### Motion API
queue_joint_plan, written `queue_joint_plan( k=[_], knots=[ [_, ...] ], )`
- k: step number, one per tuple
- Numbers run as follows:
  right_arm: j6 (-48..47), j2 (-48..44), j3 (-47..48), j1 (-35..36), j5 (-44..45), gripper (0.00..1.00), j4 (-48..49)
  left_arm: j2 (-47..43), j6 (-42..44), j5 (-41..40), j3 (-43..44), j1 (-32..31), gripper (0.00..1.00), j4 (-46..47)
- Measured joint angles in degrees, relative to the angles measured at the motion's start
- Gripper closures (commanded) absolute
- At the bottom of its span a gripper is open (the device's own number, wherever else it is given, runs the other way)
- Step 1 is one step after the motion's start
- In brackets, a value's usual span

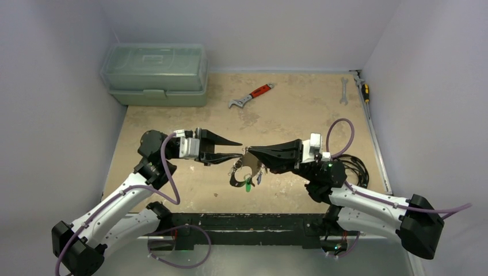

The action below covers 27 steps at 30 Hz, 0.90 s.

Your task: Put the keys on the keyring

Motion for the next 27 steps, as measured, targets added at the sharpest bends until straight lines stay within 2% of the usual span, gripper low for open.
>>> queue_joint_plan(
  k=[13,16,20,27],
  knots=[
    [0.4,1.5,0.3,0.0,-0.5,1.00,-0.1,0.5,-0.4,0.4,0.0,0.0,0.73,0.0],
    [0.5,1.7,0.3,0.0,-0.7,1.00,-0.1,0.5,-0.4,0.4,0.0,0.0,0.82,0.0],
    [0.6,2.0,0.3,0.0,-1.0,1.00,-0.1,0.5,-0.4,0.4,0.0,0.0,0.99,0.0],
    [0.8,2.0,0.3,0.0,-1.2,1.00,-0.1,0.5,0.0,0.3,0.0,0.0,1.00,-0.6]
  ],
)
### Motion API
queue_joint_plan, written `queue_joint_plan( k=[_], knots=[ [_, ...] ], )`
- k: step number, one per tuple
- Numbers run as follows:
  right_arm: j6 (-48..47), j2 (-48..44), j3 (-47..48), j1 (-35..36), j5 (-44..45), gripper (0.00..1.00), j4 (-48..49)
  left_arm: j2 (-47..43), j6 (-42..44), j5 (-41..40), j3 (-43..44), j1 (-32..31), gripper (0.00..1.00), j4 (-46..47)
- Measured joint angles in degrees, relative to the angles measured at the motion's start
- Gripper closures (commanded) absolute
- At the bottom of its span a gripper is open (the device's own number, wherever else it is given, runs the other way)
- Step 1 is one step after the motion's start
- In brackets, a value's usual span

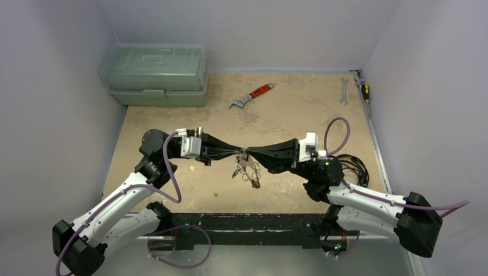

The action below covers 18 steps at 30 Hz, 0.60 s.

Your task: Put the keys on the keyring

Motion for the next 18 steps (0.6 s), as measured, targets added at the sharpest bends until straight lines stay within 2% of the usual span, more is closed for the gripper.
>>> queue_joint_plan(
  k=[14,15,17,18],
  knots=[
    [0.1,1.2,0.3,0.0,1.5,1.00,2.1,1.2,0.0,0.1,0.0,0.0,1.00,-0.7],
    [0.2,1.6,0.4,0.0,1.5,1.00,2.3,1.4,0.0,0.1,0.0,0.0,0.97,-0.8],
    [0.4,2.5,0.8,0.0,1.5,1.00,3.0,1.6,0.0,0.2,0.0,0.0,0.71,-1.0],
    [0.5,2.8,0.9,0.0,1.6,1.00,3.2,1.7,0.0,0.3,0.0,0.0,0.62,-1.1]
  ],
)
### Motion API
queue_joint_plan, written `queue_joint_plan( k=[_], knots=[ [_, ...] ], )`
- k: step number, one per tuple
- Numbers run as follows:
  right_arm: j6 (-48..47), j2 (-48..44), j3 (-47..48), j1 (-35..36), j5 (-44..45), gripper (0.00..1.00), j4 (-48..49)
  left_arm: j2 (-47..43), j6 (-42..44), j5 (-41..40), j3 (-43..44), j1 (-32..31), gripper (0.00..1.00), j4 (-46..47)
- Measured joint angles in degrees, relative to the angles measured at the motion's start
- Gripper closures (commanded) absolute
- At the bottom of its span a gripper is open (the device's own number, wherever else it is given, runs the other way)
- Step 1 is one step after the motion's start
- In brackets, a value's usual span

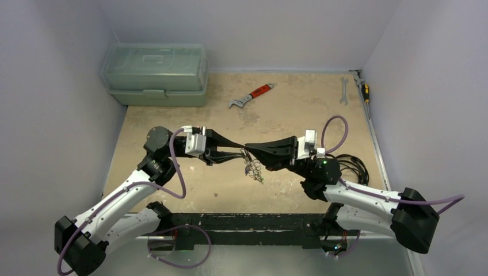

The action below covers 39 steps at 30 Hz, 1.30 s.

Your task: Put the keys on the keyring

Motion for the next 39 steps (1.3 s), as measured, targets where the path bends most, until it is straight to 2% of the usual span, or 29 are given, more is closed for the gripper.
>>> queue_joint_plan(
  k=[2,5,16,22,29,33,39],
  knots=[
    [0.4,0.4,0.2,0.0,-0.1,1.00,0.6,0.2,0.3,0.2,0.0,0.0,0.55,-0.7],
    [0.8,0.4,0.3,0.0,-0.1,1.00,1.7,0.2,0.2,0.2,0.0,0.0,0.54,-1.9],
    [1.7,0.6,0.3,0.0,-0.3,1.00,2.5,-0.2,0.3,0.2,0.0,0.0,0.64,-2.2],
    [2.6,2.4,0.4,0.0,-1.6,1.00,3.3,-0.2,-0.6,0.2,0.0,0.0,0.65,-1.0],
    [2.7,4.1,0.5,0.0,-1.8,1.00,3.4,-0.2,-1.2,0.2,0.0,0.0,0.83,-0.7],
    [2.7,4.1,0.5,0.0,-1.9,1.00,3.6,-0.2,-1.5,0.3,0.0,0.0,0.99,-0.7],
    [2.8,4.1,0.5,-0.3,-2.4,1.00,3.7,-0.2,-1.6,0.8,0.0,0.0,1.00,-0.9]
  ],
)
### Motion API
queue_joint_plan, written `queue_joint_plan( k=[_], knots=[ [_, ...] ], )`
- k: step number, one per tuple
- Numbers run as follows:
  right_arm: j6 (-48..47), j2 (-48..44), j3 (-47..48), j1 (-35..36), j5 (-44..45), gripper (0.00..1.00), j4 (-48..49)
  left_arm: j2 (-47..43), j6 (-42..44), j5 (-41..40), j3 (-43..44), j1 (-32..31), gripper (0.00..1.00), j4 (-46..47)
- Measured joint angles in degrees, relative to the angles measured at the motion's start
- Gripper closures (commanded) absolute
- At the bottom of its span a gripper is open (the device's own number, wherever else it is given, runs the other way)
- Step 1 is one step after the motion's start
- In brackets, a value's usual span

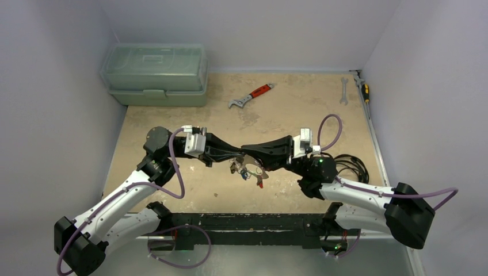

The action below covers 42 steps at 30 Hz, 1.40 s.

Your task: Put the keys on the keyring

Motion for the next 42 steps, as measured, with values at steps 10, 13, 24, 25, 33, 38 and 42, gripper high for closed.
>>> queue_joint_plan(
  k=[10,13,24,25,33,38,42],
  knots=[
    [-5.8,-9.6,0.6,-0.2,3.0,0.61,-15.7,0.9,4.5,-0.5,2.4,-0.3,1.00,-7.5],
    [-10.5,-15.0,4.1,-0.2,5.0,0.52,-27.6,1.5,7.1,-1.8,3.1,-0.4,1.00,-11.7],
    [-33.3,-15.4,28.8,0.0,5.3,0.57,-75.5,3.9,13.6,-6.6,4.2,-0.2,1.00,-22.0],
    [-35.2,-14.4,30.1,0.0,5.2,0.58,-79.1,4.0,13.8,-6.6,4.2,-0.2,1.00,-22.3],
    [-45.4,-9.3,31.4,0.0,4.8,0.66,-95.6,5.6,15.1,-6.3,5.1,-0.4,1.00,-24.9],
    [-47.6,-8.3,31.5,0.0,2.2,0.67,-98.0,7.2,16.1,-6.2,6.2,-1.4,1.00,-27.2],
    [-48.3,-6.8,31.5,0.0,0.7,0.70,-98.9,7.5,16.6,-6.2,6.2,-2.1,1.00,-28.2]
  ],
)
